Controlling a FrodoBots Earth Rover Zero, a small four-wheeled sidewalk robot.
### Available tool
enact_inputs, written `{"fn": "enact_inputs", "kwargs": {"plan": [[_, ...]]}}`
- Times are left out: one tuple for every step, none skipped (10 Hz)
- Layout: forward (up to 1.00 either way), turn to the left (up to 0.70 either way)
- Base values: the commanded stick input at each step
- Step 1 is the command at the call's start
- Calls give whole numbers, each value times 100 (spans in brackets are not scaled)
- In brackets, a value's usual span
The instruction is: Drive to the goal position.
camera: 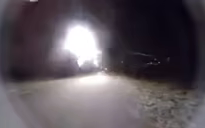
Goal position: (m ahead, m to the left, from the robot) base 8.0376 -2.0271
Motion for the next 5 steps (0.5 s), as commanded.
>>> {"fn": "enact_inputs", "kwargs": {"plan": [[100, 17], [100, 0], [100, 0], [100, 0], [100, 0]]}}
